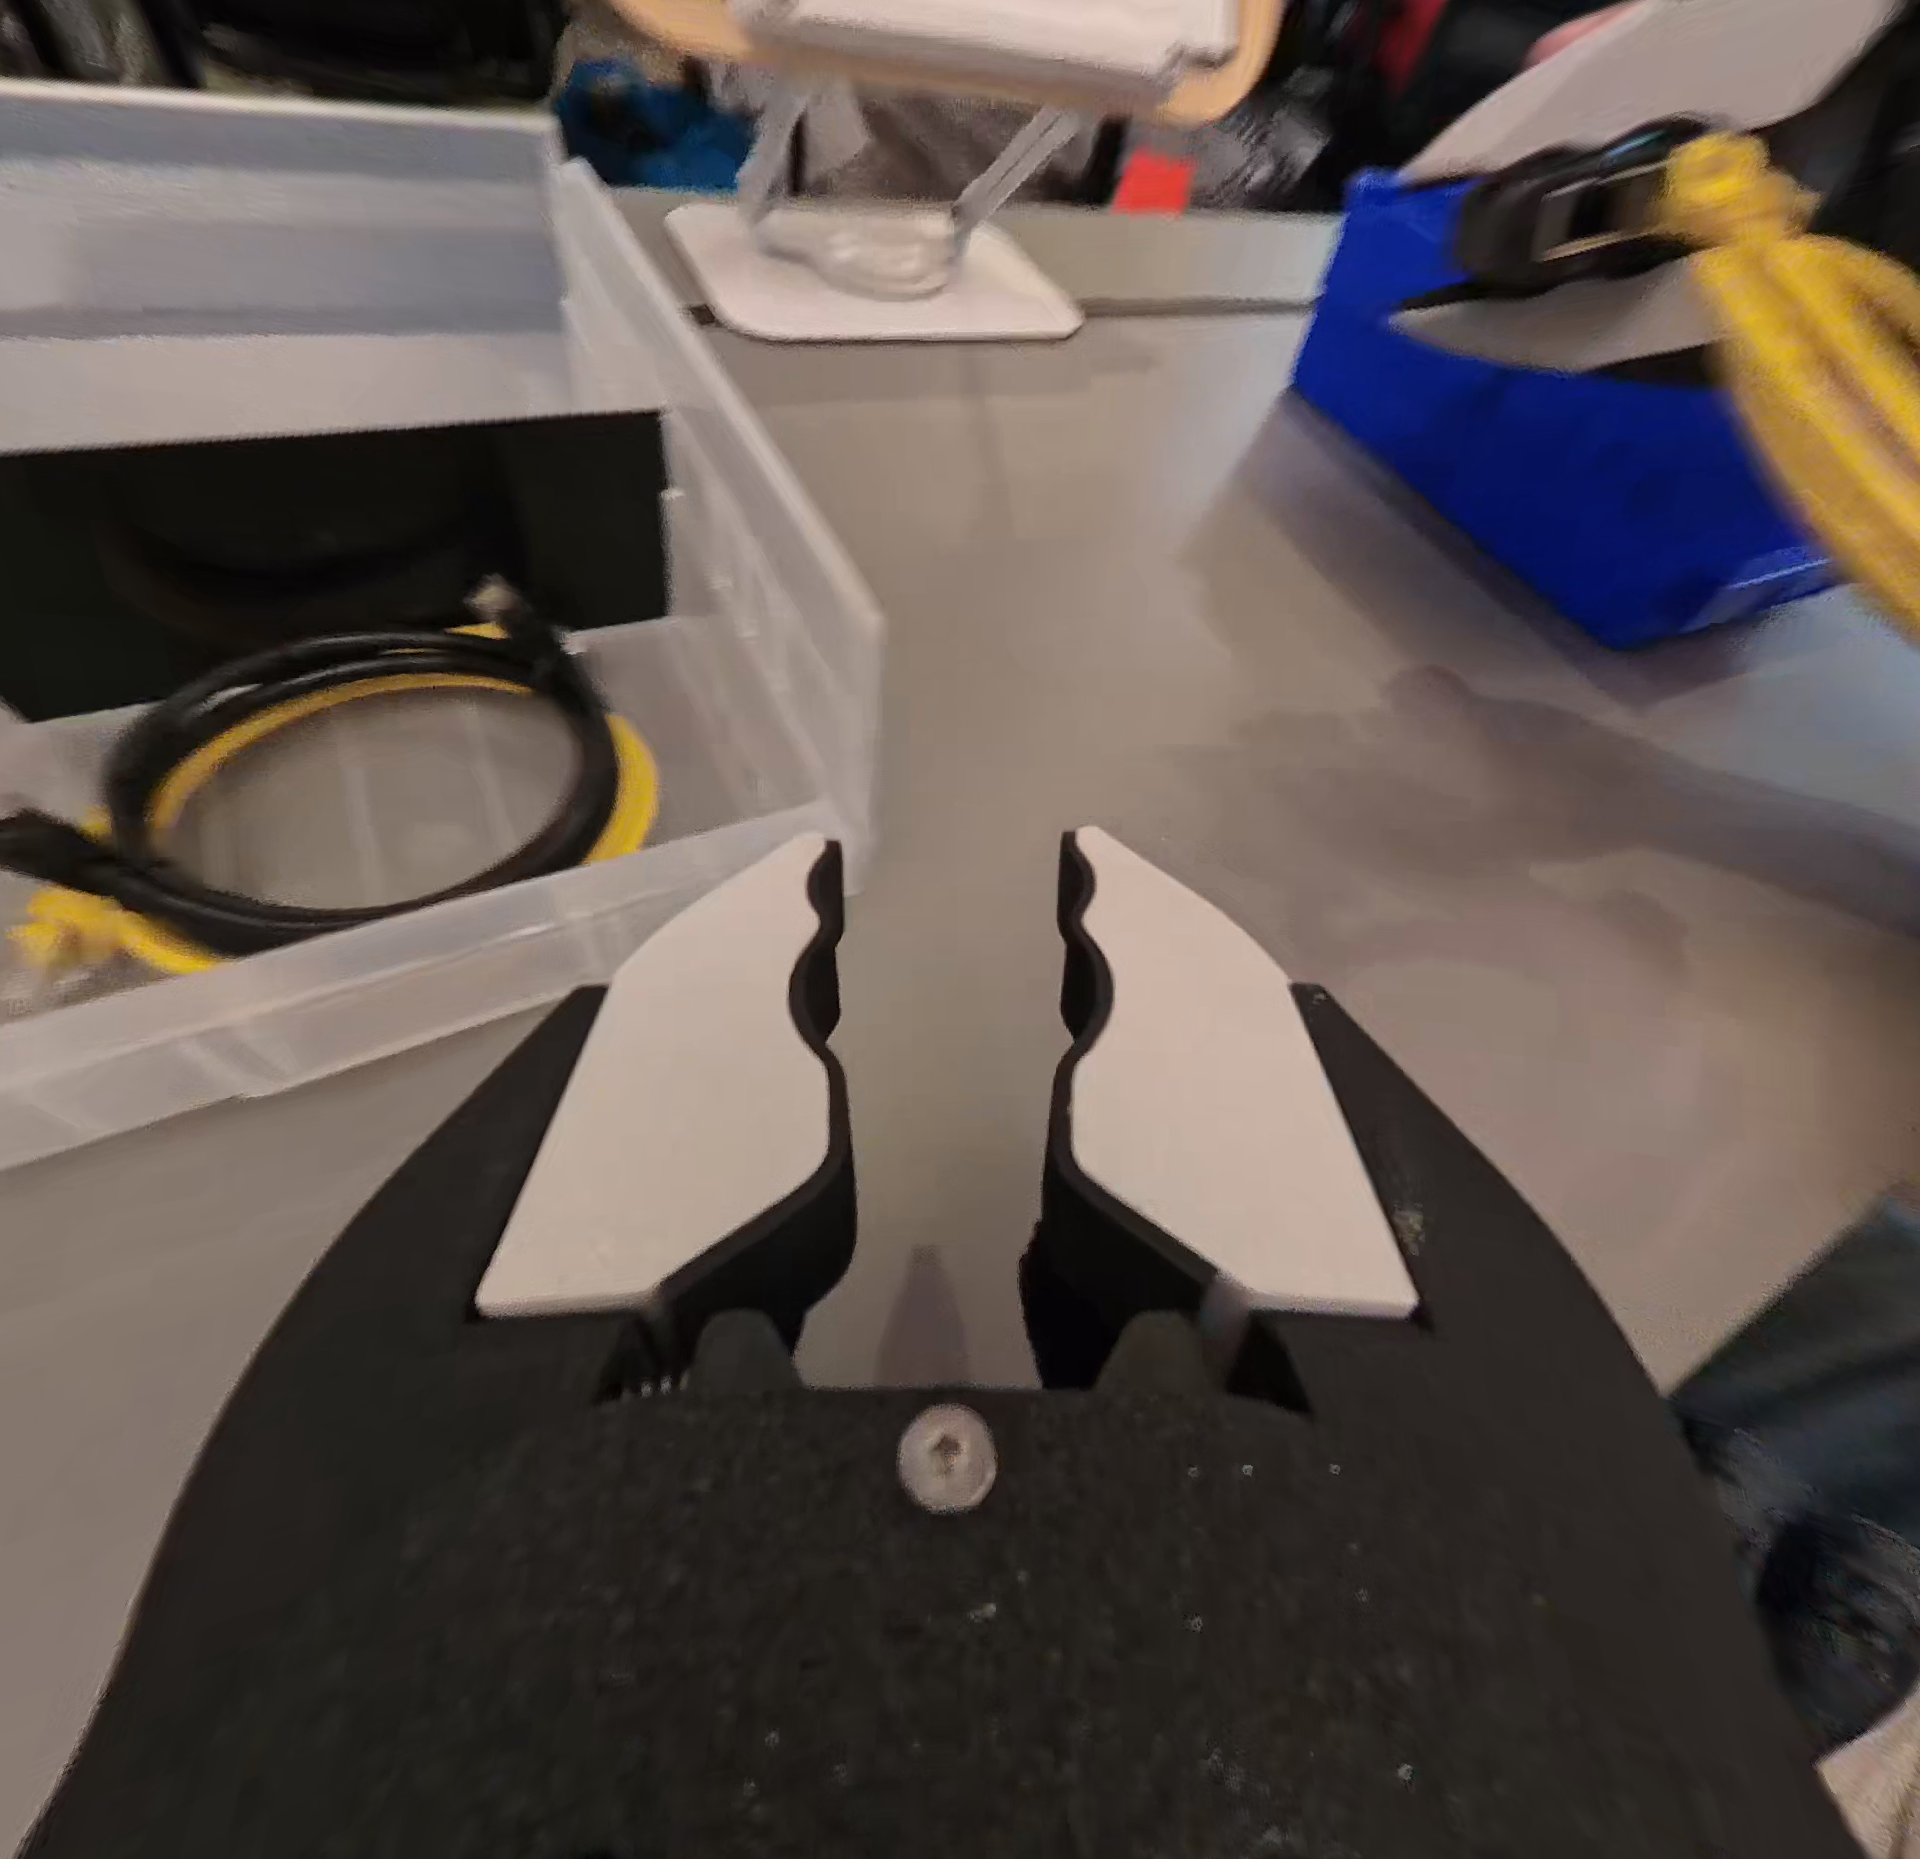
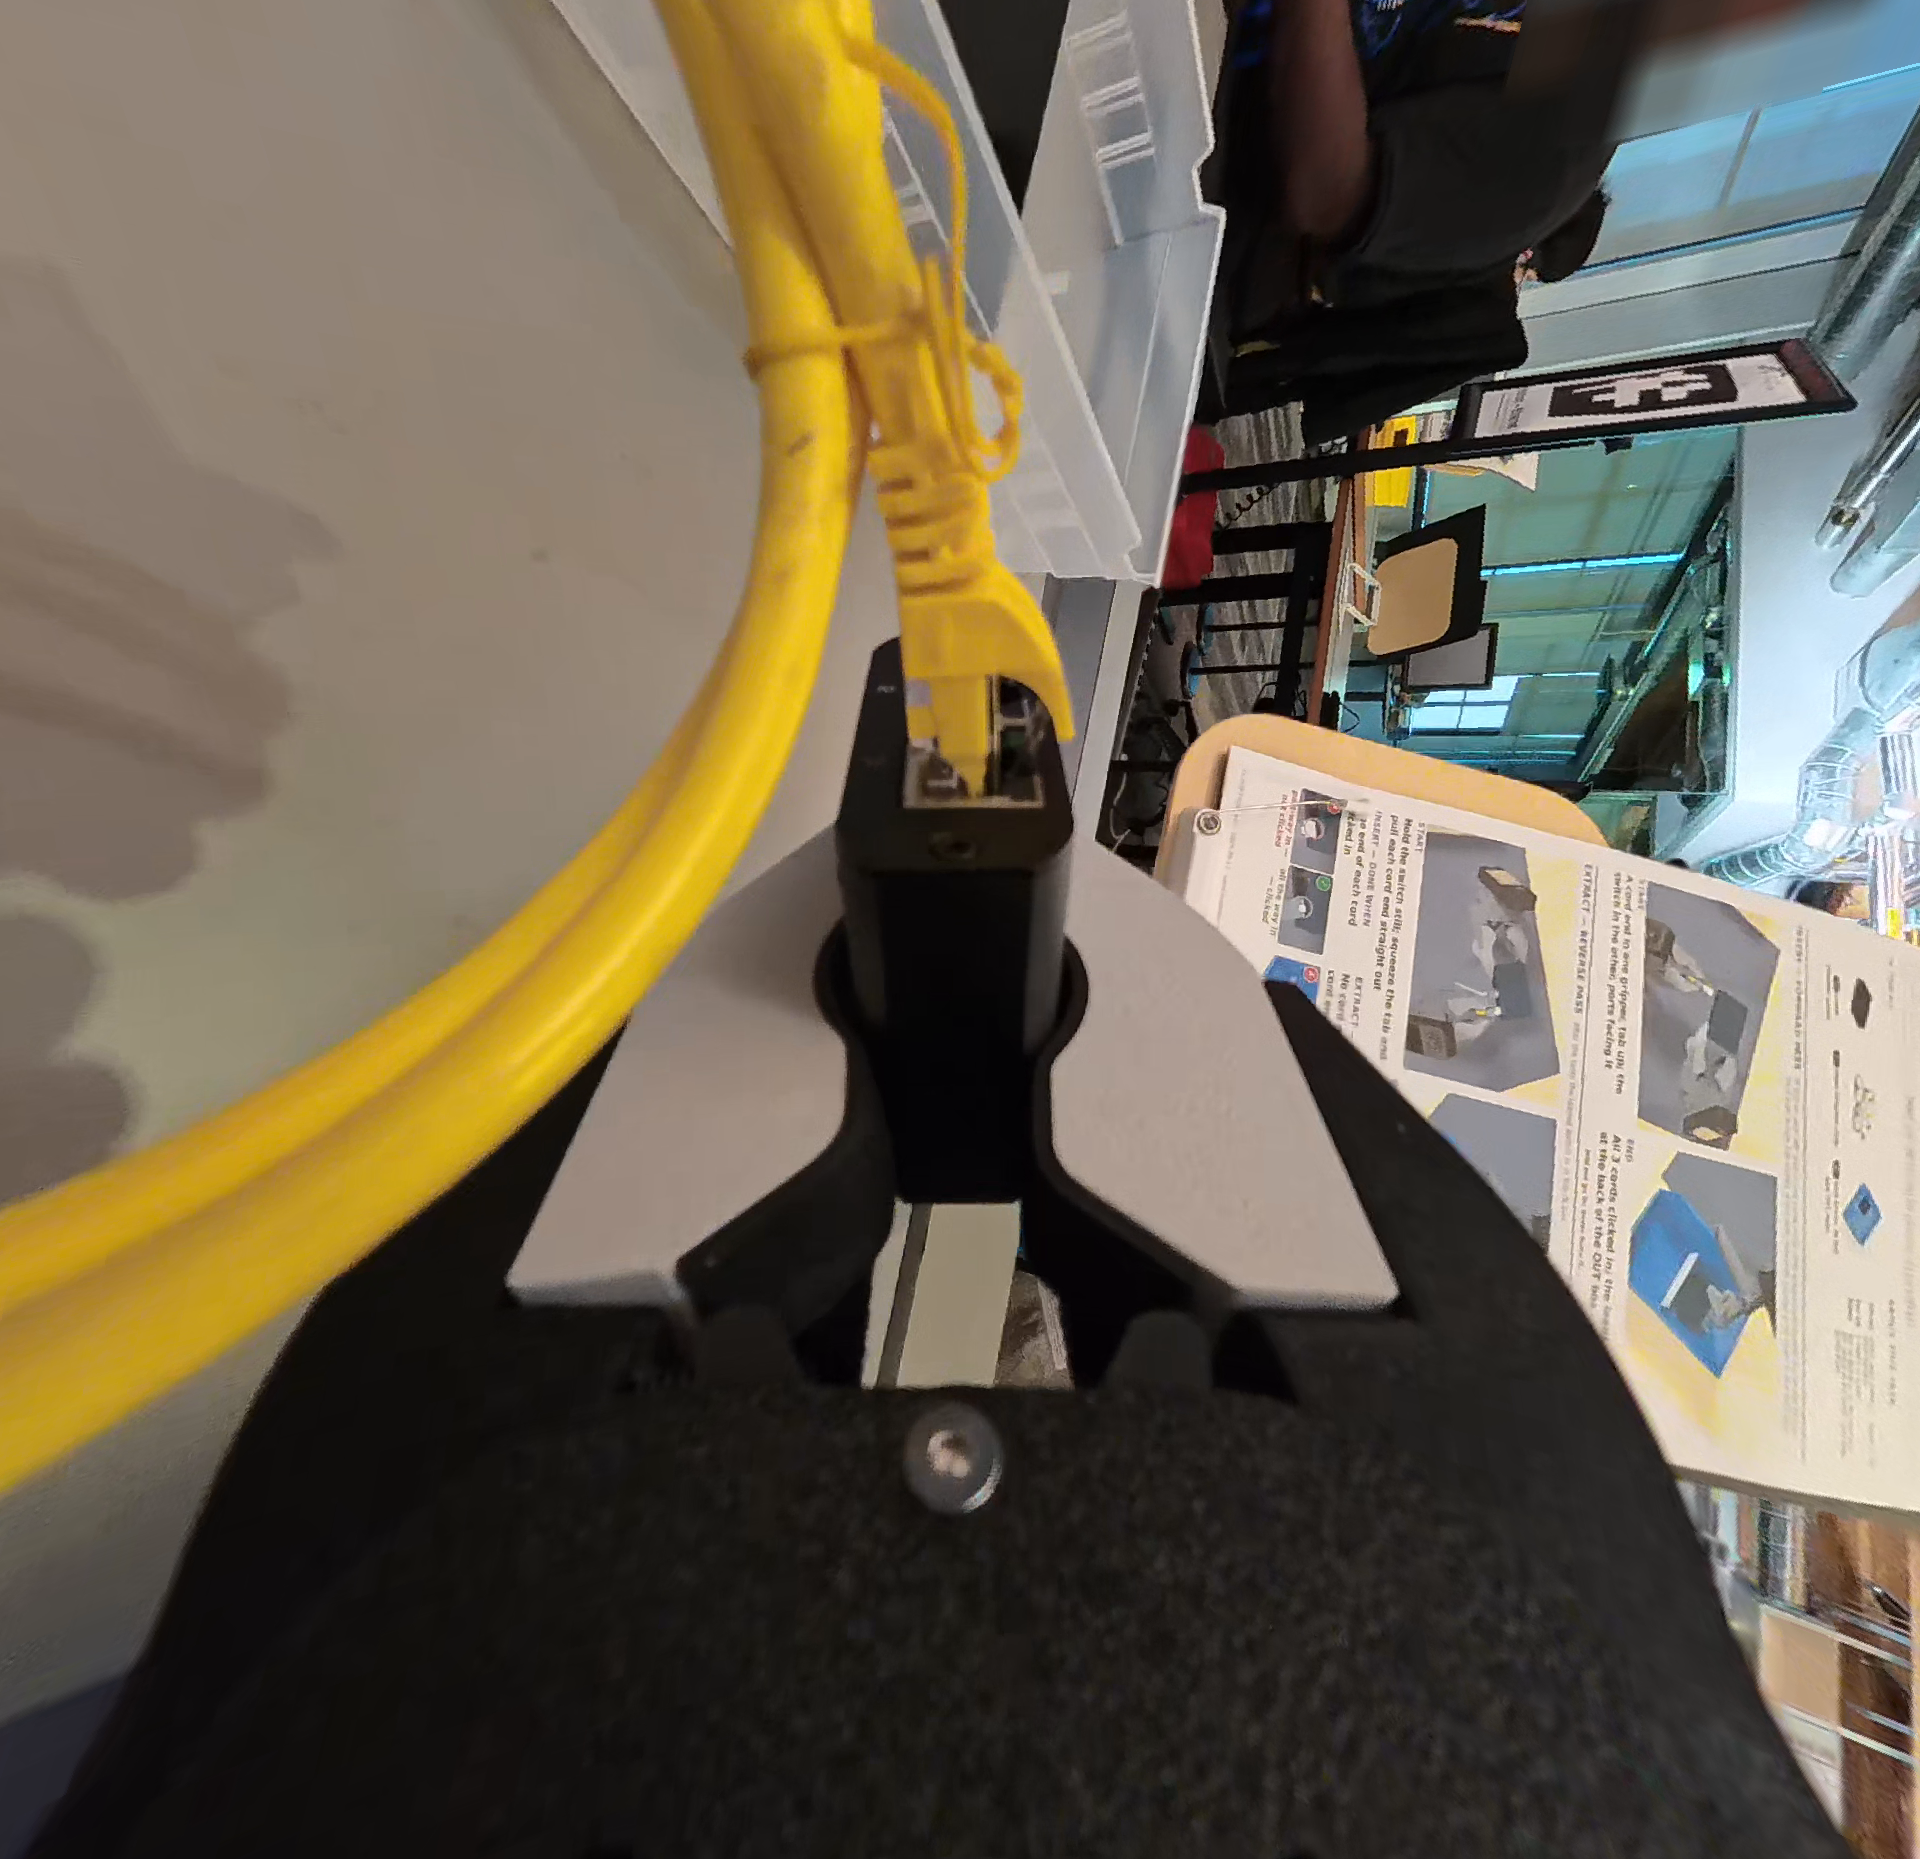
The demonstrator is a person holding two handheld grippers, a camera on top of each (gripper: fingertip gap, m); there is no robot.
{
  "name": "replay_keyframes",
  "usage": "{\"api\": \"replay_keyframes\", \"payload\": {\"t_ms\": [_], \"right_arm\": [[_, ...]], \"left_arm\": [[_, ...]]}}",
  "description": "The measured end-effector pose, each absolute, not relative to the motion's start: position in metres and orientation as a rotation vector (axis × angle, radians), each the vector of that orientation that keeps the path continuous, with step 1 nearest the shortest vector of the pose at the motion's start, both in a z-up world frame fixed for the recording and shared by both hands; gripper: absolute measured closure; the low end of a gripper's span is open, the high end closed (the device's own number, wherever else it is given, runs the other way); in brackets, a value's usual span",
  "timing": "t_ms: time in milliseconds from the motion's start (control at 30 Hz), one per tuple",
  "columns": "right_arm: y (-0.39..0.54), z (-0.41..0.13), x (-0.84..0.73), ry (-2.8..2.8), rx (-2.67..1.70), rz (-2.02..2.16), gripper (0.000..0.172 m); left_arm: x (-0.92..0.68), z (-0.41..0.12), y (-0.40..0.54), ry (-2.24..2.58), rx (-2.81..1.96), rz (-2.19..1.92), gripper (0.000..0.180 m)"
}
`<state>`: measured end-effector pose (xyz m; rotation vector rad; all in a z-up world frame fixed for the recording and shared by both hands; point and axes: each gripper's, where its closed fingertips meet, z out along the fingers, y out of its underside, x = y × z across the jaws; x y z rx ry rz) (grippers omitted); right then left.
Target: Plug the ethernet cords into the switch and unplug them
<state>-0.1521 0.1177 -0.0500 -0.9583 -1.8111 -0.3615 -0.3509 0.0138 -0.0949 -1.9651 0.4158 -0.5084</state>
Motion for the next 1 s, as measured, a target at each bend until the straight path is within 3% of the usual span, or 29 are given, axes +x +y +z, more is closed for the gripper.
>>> {"api": "replay_keyframes", "payload": {"t_ms": [200,433,500,567,833,1000], "right_arm": [[0.115,-0.046,-0.153,-1.808,-0.955,-0.350,0.147],[0.116,-0.051,-0.153,-1.830,-0.953,-0.387,0.147],[0.116,-0.051,-0.152,-1.829,-0.956,-0.385,0.147],[0.116,-0.050,-0.152,-1.827,-0.959,-0.380,0.147],[0.115,-0.050,-0.154,-1.832,-0.958,-0.380,0.147],[0.114,-0.049,-0.153,-1.832,-0.957,-0.386,0.147]], "left_arm": [[-0.398,-0.102,0.077,0.416,-2.231,-0.259,0.142],[-0.388,-0.151,0.116,0.608,-2.563,-0.181,0.146],[-0.388,-0.160,0.118,0.600,-2.616,-0.178,0.156],[-0.391,-0.160,0.120,0.558,-2.630,-0.195,0.170],[-0.395,-0.158,0.116,0.602,-2.623,-0.191,0.175],[-0.390,-0.121,0.105,0.610,-2.449,-0.276,0.176]]}}
